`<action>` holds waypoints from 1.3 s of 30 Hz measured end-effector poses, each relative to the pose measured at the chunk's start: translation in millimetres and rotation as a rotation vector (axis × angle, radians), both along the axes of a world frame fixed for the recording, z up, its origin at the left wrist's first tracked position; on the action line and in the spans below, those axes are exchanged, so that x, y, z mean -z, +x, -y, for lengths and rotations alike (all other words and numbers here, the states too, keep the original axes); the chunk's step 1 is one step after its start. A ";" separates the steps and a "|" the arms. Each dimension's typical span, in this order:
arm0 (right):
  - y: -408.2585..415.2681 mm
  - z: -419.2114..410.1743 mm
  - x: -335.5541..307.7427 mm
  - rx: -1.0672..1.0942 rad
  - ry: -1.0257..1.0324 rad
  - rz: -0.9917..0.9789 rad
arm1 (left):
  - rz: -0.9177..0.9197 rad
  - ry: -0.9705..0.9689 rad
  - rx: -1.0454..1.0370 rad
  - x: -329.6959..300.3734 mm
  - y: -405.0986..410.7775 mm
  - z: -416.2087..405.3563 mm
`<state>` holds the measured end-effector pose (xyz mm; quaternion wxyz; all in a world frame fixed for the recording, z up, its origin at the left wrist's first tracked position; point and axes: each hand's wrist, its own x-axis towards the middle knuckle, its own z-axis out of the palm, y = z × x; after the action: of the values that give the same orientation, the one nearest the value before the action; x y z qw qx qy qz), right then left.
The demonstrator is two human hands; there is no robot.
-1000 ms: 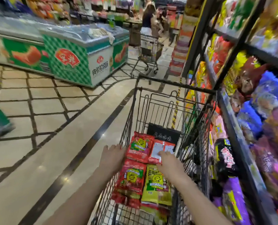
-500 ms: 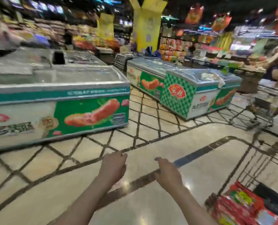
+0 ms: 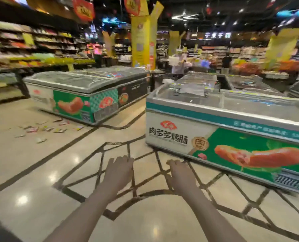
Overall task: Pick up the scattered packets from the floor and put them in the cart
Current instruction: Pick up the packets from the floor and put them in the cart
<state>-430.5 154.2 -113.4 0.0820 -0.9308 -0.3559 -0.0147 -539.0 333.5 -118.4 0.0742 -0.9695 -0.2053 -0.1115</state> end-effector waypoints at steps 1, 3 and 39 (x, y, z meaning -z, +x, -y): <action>4.4 -32.9 -2.1 -0.055 -0.002 0.021 | 0.001 0.011 -0.067 0.1 -7.5 -26.9; 13.9 -95.2 -4.9 -0.158 0.001 0.055 | -0.042 -0.023 -0.161 2.5 -17.5 -76.4; 232.0 -1058.0 11.4 -0.776 -0.038 -0.033 | 0.035 -0.182 -0.865 26.3 132.1 -922.3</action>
<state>-198.5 1212.2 -124.9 0.0700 -0.7283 -0.6805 0.0392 -406.9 1255.8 -144.7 0.0246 -0.7950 -0.6023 -0.0680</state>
